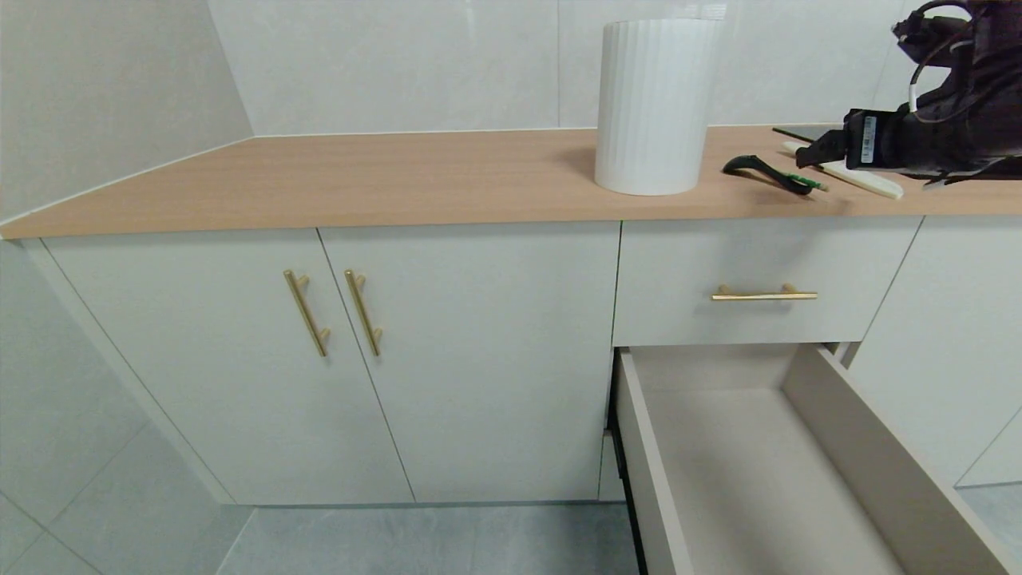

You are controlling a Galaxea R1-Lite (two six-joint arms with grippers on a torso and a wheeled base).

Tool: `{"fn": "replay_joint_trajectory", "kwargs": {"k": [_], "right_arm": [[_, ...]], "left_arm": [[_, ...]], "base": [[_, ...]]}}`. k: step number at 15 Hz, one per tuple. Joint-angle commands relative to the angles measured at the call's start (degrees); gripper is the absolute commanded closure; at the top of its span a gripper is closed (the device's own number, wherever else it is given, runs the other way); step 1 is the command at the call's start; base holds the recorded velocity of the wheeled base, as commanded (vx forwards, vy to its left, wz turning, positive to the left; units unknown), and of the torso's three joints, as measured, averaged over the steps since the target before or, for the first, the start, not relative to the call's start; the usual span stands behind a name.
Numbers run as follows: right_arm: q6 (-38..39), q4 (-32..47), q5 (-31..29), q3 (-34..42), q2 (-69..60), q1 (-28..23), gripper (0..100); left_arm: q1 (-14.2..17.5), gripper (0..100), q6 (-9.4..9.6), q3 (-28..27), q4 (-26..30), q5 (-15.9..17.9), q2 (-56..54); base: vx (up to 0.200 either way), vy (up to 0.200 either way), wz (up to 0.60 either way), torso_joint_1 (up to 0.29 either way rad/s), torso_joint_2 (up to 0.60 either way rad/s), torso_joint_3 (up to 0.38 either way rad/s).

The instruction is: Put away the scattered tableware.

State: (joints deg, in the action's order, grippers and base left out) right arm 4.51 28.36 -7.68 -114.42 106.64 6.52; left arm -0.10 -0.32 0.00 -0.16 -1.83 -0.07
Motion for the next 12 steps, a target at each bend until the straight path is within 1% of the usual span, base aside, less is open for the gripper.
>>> {"fn": "replay_joint_trajectory", "kwargs": {"k": [1, 5, 12], "right_arm": [[0.0, -0.2, -0.2, -0.2, 3.2, 0.0, 0], [0.0, -3.2, -0.4, -0.2, 4.3, -0.1, 0], [-0.2, -3.9, -0.5, -0.2, 5.3, -0.3, 0]], "left_arm": [[0.0, 0, -0.03, 0.0, 0.0, 0.0, 0.1], [0.0, 0, -0.03, 0.0, 0.0, 0.0, 0.1], [0.0, 0, -0.03, 0.0, 0.0, 0.0, 0.1]], "base": [[0.0, 0.0, 0.0, 0.0, 0.0, 0.0], [0.0, 0.0, 0.0, 0.0, 0.0, 0.0], [0.0, 0.0, 0.0, 0.0, 0.0, 0.0]]}}
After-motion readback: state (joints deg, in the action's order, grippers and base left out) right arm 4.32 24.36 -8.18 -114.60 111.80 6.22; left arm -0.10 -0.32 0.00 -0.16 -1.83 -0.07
